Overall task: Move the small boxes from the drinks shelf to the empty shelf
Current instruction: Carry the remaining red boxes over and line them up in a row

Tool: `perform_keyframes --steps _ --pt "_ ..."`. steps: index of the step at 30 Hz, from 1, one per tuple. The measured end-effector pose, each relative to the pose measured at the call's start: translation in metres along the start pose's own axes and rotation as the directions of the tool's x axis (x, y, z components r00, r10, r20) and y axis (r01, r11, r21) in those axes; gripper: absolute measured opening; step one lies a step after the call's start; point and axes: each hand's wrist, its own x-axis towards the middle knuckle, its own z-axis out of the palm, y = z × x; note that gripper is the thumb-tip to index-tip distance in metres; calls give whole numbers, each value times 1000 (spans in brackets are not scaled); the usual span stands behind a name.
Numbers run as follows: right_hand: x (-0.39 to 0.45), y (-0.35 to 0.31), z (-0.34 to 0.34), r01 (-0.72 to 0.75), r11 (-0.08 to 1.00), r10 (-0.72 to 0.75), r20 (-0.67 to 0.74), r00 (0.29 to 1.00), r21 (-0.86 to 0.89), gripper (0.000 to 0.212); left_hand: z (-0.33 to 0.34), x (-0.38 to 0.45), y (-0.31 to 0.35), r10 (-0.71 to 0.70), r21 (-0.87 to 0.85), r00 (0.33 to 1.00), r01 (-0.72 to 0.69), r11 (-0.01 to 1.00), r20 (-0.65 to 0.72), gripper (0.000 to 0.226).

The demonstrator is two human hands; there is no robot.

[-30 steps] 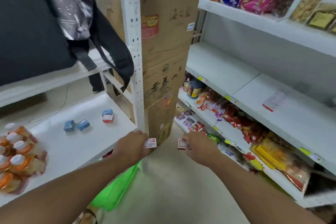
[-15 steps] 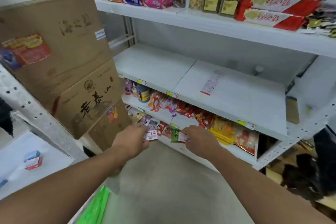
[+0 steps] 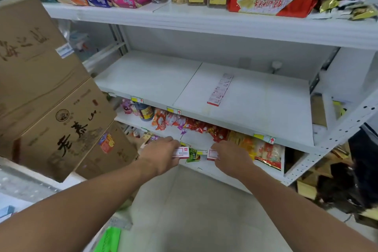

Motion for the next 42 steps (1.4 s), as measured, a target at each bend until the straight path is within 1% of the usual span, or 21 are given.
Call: perform_keyframes --steps 2,7,11,15,18,21,23,25,28,32,37,42 --pt "9 5 -1 -24 1000 24 -9 1000 8 37 0 17 -1 26 7 1000 -26 1000 -2 35" --pt "35 8 -5 -72 997 72 -19 997 -14 32 4 67 -18 77 -38 997 -77 996 15 41" --pt "57 5 -10 -148 989 147 -37 988 -30 33 9 104 -39 144 -85 989 -146 986 -29 46" --pt "81 -3 -25 -233 969 231 -37 972 -78 32 5 143 -66 227 -137 973 -230 964 -32 42" --pt "92 -8 -31 -306 950 304 -43 952 -67 39 0 172 -84 265 -176 964 -264 948 -17 39" --pt "98 -11 -32 -360 933 359 -55 932 -17 27 1 197 -93 329 -158 944 -323 933 10 24" --pt "104 -13 -30 -384 923 383 -58 922 -10 23 4 213 -98 370 -155 929 -363 919 20 25" --pt "107 -14 -31 -403 915 402 -65 914 -2 28 9 228 -98 394 -155 919 -387 909 21 28" --pt "114 -7 -31 -425 905 425 -78 902 23 31 11 249 -92 403 -173 915 -395 902 13 39" --pt "127 10 -32 -431 900 434 -64 898 60 29 15 275 -79 402 -159 916 -397 904 2 44" --pt "150 43 -25 -420 901 426 -35 904 113 33 24 309 -60 352 -129 934 -343 931 55 47" --pt "171 82 -16 -389 910 394 -4 919 141 22 36 347 -34 277 -138 959 -266 954 60 52"
